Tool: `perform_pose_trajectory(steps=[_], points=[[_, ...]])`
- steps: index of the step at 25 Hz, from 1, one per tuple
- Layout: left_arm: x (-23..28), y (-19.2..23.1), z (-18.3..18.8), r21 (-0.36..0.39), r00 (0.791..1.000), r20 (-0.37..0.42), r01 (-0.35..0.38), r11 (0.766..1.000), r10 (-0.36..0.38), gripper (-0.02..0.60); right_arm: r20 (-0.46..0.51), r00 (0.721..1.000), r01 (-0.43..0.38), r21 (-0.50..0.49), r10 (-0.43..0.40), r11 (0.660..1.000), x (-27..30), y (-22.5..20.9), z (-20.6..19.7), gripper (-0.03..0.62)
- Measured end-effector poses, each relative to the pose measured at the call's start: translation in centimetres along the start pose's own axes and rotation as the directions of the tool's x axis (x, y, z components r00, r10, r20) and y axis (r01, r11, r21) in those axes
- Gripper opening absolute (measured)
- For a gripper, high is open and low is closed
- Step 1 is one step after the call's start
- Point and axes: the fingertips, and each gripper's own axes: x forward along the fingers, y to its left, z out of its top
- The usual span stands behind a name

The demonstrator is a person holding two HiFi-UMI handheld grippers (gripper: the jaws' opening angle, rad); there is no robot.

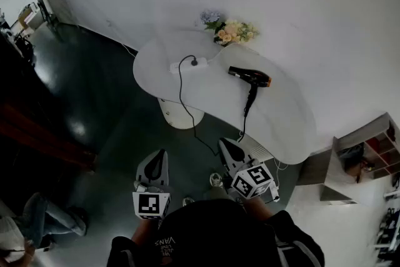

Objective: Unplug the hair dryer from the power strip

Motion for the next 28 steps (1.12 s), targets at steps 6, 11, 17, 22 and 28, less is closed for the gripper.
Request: perform_pose_trajectory(steps=[6,11,17,22,28], points=[[1.4,1.6,-1.0,-0.013,1.0,-0.013,-0.003,1.0,0.003,0.018,0.052,0.998,0.03,0.038,-0.031,0.999,1.8,-1.8,0.7,0.046],[4.2,2.8,-1.0,-0.017,1.0,0.007,-0.001,1.0,0.001,0.018,0.052,0.998,0.029,0.033,-0.031,0.999,4.5,-4.2,1.4,0.046],[10.6,4.8,-1.5,0.004,0.999,-0.026,-0.046,0.999,0.046,0.018,0.019,1.0,-0.004,-0.029,0.005,1.0,10.1,-8.4,3.0,0.046],[16.4,6.4,-1.5,0.012,0.996,-0.015,-0.093,0.996,0.094,0.018,-0.003,0.999,-0.041,-0.04,0.041,0.998,14.5,-12.7,4.3,0.046],[21.5,8.3,-2.5,0.025,0.985,-0.03,-0.167,0.986,0.168,0.018,-0.027,0.995,-0.093,-0.038,0.092,0.995,18.9,-16.9,5.4,0.046]])
